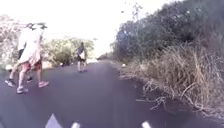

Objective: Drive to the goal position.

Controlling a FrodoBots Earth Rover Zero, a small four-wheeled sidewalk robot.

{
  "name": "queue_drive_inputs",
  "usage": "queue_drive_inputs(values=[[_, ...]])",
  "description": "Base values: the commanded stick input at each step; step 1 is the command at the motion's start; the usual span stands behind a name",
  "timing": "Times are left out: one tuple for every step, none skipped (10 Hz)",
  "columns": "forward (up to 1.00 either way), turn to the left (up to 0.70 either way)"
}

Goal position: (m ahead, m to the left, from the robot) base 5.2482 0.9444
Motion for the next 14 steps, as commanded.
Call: queue_drive_inputs(values=[[0.85, 0.0], [0.85, 0.0], [0.85, 0.0], [0.85, 0.0], [0.85, 0.0], [0.85, 0.0], [0.85, 0.0], [0.85, 0.0], [0.85, 0.0], [0.85, 0.0], [0.85, 0.0], [0.85, 0.0], [0.85, 0.0], [0.85, 0.0]])
